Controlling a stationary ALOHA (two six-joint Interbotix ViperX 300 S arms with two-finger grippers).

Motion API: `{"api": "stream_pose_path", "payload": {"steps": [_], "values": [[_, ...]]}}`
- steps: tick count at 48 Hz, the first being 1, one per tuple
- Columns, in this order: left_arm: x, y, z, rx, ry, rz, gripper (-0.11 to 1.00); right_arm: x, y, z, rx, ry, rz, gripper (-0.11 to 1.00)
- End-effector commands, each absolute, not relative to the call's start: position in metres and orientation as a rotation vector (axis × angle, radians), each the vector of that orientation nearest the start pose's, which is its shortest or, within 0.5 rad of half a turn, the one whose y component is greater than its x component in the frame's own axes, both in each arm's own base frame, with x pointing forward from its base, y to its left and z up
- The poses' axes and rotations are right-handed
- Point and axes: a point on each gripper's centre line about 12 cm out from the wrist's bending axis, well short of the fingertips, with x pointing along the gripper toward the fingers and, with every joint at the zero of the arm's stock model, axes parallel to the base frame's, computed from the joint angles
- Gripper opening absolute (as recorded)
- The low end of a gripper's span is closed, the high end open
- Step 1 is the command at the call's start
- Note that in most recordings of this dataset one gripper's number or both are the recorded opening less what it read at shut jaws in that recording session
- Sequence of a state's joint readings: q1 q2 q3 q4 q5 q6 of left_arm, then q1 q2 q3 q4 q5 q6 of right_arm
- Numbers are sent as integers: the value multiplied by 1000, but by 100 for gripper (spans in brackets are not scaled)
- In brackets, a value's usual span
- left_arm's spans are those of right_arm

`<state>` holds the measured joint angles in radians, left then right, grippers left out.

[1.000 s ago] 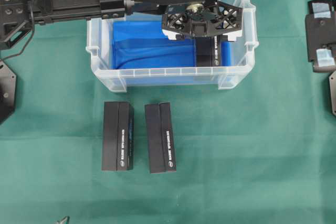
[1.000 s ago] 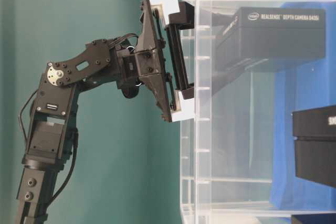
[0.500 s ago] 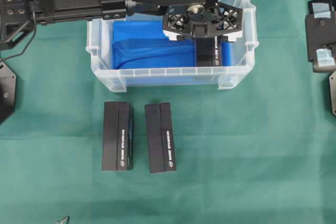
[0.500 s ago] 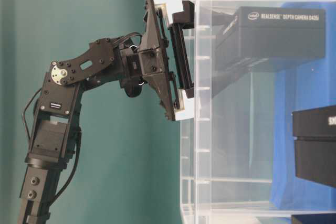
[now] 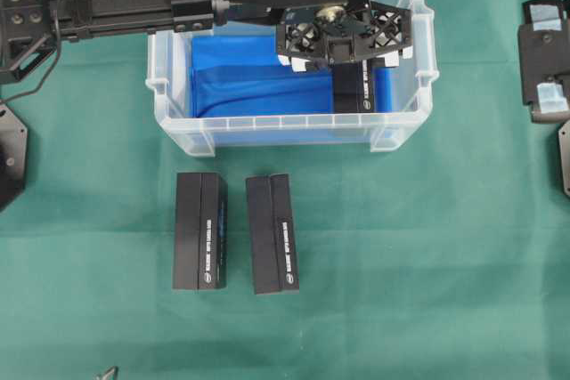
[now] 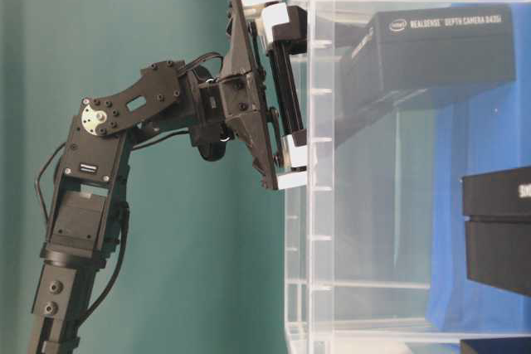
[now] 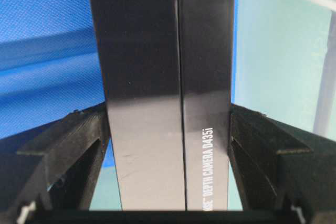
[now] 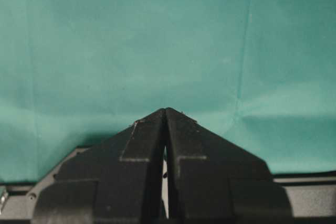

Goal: Take the box out of the case with the left arm.
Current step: 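Lift the right box straight up out of the case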

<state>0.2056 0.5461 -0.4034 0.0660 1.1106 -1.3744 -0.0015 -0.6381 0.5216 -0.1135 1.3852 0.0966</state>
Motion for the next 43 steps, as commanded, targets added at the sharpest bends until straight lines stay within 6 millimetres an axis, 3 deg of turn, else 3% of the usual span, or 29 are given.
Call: {"api": "stream_pose_path", "payload": {"steps": [1, 10, 43], "values": [[528, 113, 216, -1244, 876, 1007, 65, 203, -14, 330, -4, 1246, -147, 0], [526, 112, 231, -1249, 855, 991, 65, 203, -14, 330, -4, 1246, -147, 0], [495, 107, 374, -1258, 786, 942, 65, 203, -14, 330, -5, 1246, -146, 0]]}}
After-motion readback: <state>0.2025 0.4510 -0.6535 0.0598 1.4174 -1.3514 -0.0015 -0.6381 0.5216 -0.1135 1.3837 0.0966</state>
